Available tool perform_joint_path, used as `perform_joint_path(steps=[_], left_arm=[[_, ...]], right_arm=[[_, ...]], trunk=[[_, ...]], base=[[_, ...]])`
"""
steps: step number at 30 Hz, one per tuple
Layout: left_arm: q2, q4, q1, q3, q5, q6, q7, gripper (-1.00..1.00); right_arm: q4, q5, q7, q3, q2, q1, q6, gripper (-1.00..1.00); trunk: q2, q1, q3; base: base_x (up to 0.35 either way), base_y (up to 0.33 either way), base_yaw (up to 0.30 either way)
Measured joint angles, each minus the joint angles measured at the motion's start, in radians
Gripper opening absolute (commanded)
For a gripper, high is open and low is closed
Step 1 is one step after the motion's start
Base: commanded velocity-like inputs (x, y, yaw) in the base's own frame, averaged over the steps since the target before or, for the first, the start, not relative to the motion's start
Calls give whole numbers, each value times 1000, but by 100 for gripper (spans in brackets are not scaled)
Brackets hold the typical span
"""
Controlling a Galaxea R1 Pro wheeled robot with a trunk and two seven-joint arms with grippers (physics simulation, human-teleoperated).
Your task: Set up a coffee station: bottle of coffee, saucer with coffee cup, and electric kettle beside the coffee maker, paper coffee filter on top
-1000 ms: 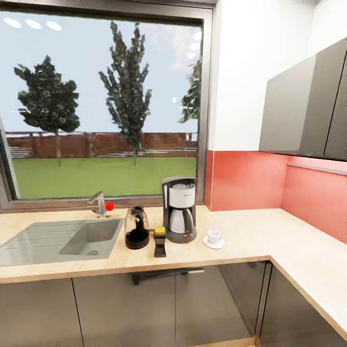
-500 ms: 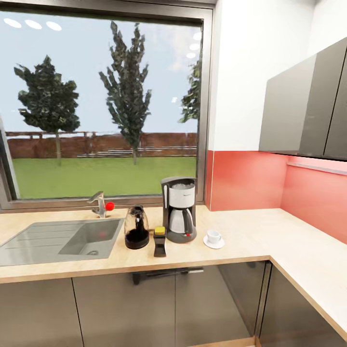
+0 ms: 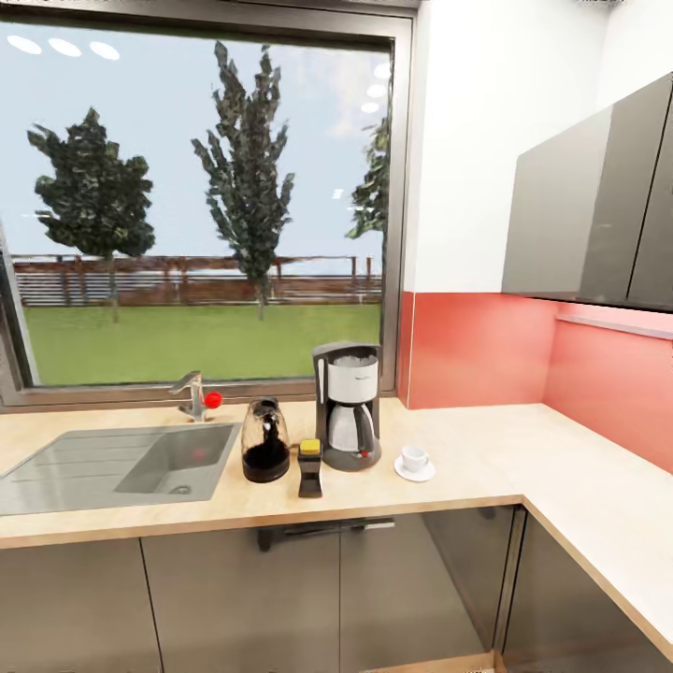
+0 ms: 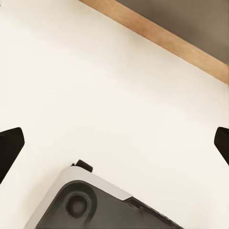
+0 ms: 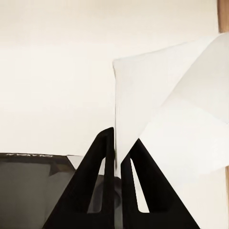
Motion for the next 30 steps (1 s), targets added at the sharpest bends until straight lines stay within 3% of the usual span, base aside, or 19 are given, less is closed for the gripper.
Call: perform_joint_path(steps=[13, 30], left_arm=[[-13, 7, 0, 2, 6, 0, 5, 100], [-19, 8, 1, 2, 3, -9, 5, 100]], right_arm=[[1, 6, 3, 3, 2, 0, 8, -100], [0, 10, -2, 5, -17, 0, -2, -100]], trunk=[[0, 0, 0], [0, 0, -3]], base=[[-289, -14, 0], [-25, -10, 20]])
